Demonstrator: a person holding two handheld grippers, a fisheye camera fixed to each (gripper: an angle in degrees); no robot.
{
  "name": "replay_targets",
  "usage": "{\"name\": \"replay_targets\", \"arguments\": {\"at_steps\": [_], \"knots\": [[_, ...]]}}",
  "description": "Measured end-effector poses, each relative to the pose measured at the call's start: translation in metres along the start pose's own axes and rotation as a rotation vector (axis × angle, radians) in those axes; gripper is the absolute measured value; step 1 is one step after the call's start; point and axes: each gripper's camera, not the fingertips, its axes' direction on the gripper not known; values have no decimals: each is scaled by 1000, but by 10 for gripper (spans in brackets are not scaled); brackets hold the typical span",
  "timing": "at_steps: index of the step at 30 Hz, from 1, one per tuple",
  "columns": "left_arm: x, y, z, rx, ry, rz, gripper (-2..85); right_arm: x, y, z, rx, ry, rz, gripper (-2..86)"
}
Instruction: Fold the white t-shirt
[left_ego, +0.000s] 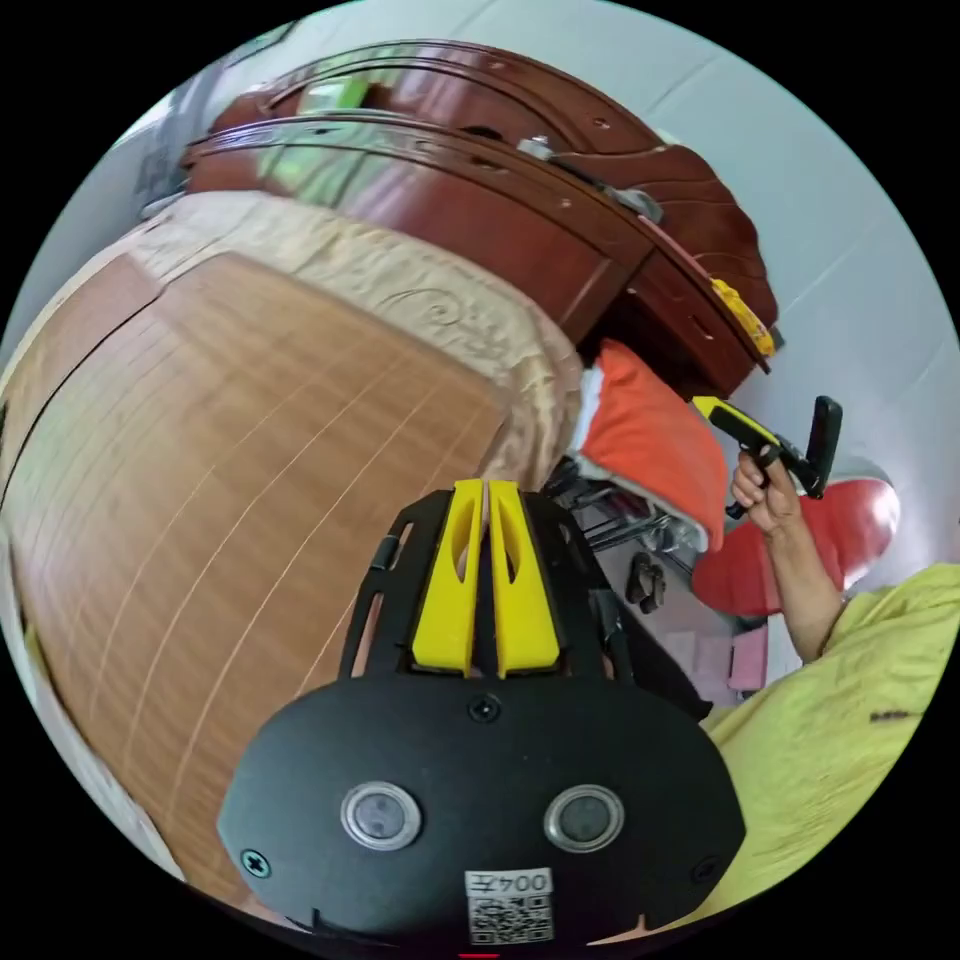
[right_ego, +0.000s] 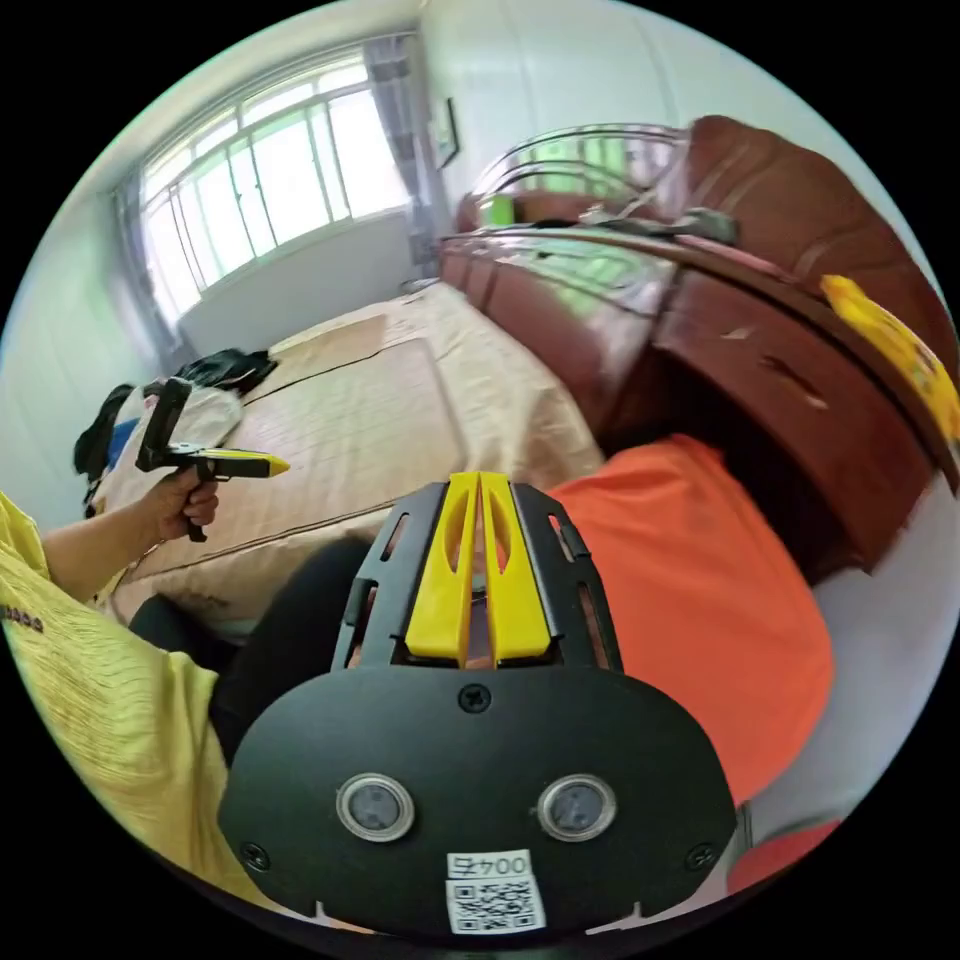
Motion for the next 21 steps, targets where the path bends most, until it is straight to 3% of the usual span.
{"name": "replay_targets", "arguments": {"at_steps": [4,9,13,16,19,21], "knots": [[-40,95,-58,-28,-208,-192,4,-90,-5,117,-245,-223,-116,-7],[-58,167,-110,-63,-391,-288,2,-187,2,218,-386,-175,-315,-7],[-41,187,-142,5,-418,-271,2,-227,12,278,-377,10,-453,-7],[-28,205,-168,109,-425,-266,3,-231,25,322,-474,90,-517,-7],[-34,224,-202,180,-278,-279,5,-220,31,334,-426,134,-467,-7],[-55,247,-251,213,-208,-426,10,-208,32,339,-410,128,-448,-6]]}}
